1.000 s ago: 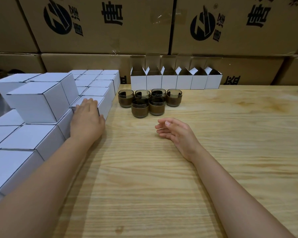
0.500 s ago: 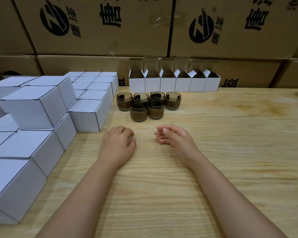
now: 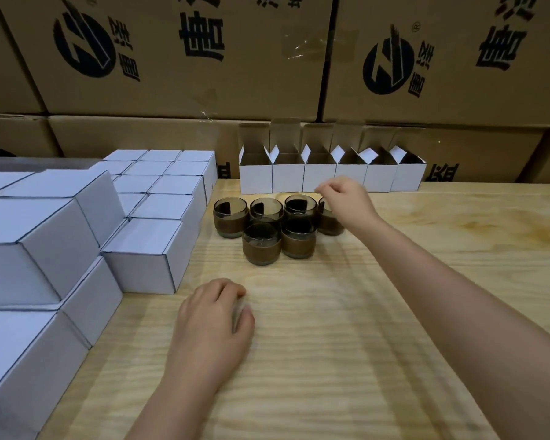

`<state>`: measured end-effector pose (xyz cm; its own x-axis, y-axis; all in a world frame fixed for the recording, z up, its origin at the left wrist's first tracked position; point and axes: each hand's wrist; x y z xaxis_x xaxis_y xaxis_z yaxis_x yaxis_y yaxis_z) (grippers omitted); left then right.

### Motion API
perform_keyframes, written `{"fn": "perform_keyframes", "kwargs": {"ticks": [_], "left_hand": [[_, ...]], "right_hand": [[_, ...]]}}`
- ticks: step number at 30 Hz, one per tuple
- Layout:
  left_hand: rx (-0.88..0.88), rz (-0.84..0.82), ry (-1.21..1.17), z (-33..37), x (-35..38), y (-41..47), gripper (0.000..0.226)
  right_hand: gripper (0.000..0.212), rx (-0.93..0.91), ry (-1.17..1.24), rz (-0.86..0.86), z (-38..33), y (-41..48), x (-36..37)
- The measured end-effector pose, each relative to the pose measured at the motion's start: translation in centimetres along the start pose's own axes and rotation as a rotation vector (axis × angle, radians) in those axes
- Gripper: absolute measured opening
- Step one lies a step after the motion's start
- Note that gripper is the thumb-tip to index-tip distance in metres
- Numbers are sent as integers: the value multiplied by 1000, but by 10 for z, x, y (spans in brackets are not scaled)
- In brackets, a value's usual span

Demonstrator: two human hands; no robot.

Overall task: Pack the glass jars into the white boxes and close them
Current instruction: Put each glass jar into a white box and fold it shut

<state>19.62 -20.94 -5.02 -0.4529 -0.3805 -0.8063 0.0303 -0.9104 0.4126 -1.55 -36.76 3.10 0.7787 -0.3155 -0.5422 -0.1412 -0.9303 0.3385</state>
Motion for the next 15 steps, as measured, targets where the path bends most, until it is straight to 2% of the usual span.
{"fn": "perform_keyframes", "kwargs": {"ticks": [4,9,12,15], "left_hand": [[15,-5,-7,1,-3,0,44],[39,36,-1,2,-5,3,38],[60,60,1,2,-5,3,36],[62,63,12,2,-5,3,37]], "right_hand": [[38,-112,-148,-208,0,51,28],[35,-142,-225,-318,-4,100,55],[46,-79,-359,-404,-3,118,62],[52,-10,-364,-458,-1,122,65]]}}
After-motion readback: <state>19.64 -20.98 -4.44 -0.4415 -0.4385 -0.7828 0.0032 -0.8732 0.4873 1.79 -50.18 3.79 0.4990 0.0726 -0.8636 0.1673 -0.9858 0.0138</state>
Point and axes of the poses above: each hand's wrist, its own y-axis towards the middle knuckle, its own x-axis out of the palm, z = x × y, and after that the axes turned 4 degrees about z, right-handed
